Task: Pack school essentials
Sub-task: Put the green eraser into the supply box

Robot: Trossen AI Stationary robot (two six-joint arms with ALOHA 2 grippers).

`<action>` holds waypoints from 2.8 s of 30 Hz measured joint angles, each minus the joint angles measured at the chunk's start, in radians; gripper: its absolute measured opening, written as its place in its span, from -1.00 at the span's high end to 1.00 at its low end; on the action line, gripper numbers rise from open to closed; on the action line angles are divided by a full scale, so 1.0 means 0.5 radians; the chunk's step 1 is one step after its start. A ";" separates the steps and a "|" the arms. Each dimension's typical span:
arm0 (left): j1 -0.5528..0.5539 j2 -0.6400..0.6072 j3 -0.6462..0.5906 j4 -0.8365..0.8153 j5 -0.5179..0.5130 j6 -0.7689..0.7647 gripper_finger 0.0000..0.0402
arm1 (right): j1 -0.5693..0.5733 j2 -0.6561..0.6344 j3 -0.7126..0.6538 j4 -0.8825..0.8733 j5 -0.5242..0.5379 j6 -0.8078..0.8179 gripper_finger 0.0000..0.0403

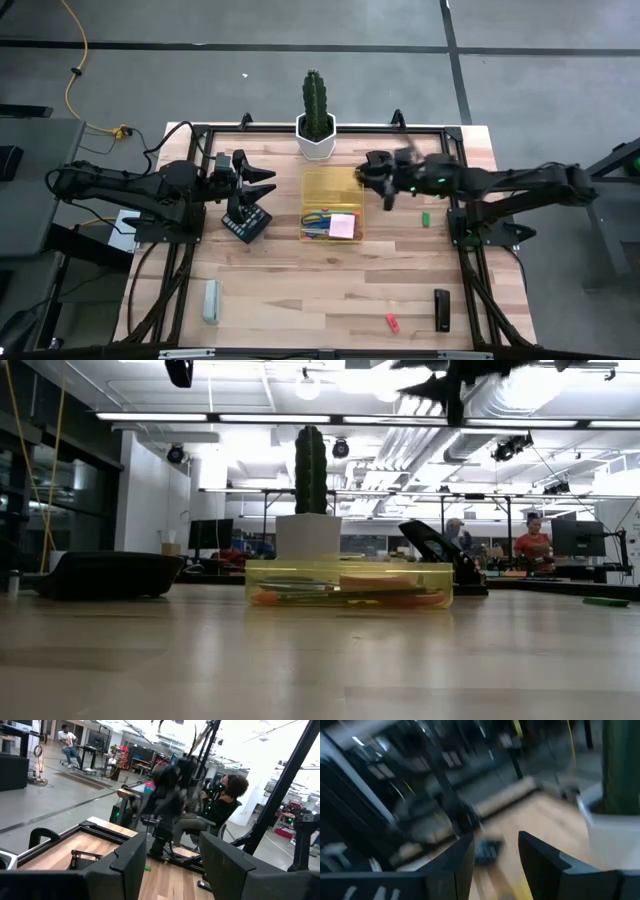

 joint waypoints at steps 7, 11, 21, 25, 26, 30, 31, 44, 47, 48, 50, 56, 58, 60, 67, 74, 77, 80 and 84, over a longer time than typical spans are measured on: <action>0.000 0.000 0.000 0.000 0.000 0.000 0.15 | 0.001 -0.188 0.001 0.294 0.001 -0.270 0.28; 0.000 0.000 0.000 0.000 0.000 0.000 0.15 | 0.001 -0.195 0.001 0.289 -0.049 -0.428 0.28; 0.000 0.001 0.000 0.000 0.000 0.000 0.15 | 0.002 -0.178 0.001 0.257 -0.285 -0.663 0.28; 0.000 0.000 0.000 0.000 0.000 0.000 0.15 | 0.002 -0.179 0.001 0.255 -0.285 -0.662 0.28; 0.000 0.000 0.000 0.000 0.000 0.000 0.15 | 0.002 -0.179 0.001 0.256 -0.285 -0.661 0.28; 0.000 0.000 0.000 0.000 0.000 0.000 0.15 | 0.002 -0.179 0.001 0.252 -0.285 -0.621 0.28; 0.000 0.000 0.000 0.000 0.000 0.000 0.15 | 0.002 -0.179 0.001 0.235 -0.280 -0.575 0.28; 0.000 0.047 0.001 -0.010 0.000 0.001 0.15 | -0.007 0.116 -0.004 -2.048 0.256 1.378 0.28; 0.000 0.075 0.001 -0.011 0.000 0.000 0.15 | 0.009 0.258 -0.004 -2.415 0.161 1.664 0.28; 0.000 0.085 0.002 -0.011 0.000 0.000 0.15 | 0.011 0.303 -0.004 -2.469 0.124 1.686 0.28; 0.000 0.105 0.002 -0.015 0.001 0.000 0.15 | 0.011 0.385 -0.004 -2.508 0.084 1.697 0.28; 0.000 0.111 0.001 -0.014 0.021 0.000 0.15 | -0.053 0.577 -0.005 -2.514 0.048 1.718 0.28; 0.000 0.111 0.001 -0.014 0.022 0.000 0.15 | -0.108 0.590 -0.062 -2.433 -0.019 1.714 0.28; 0.000 0.111 0.001 -0.014 0.022 0.000 0.15 | -0.157 0.563 -0.177 -2.300 -0.111 1.721 0.28; 0.000 0.110 0.001 -0.014 0.023 0.000 0.15 | -0.224 0.355 -0.465 -2.168 -0.212 1.961 0.28; 0.000 0.109 0.001 -0.014 0.023 0.000 0.15 | -0.212 0.276 -0.586 -1.976 -0.280 2.054 0.28; 0.000 0.109 0.001 -0.014 0.023 0.000 0.15 | -0.211 0.270 -0.639 -1.951 -0.272 2.139 0.28; 0.000 0.109 0.001 -0.014 0.023 0.000 0.15 | -0.210 0.269 -0.634 -1.948 -0.255 2.149 0.28; 0.000 0.109 0.001 -0.013 0.023 0.000 0.15 | -0.210 0.273 -0.606 -1.950 -0.232 2.136 0.29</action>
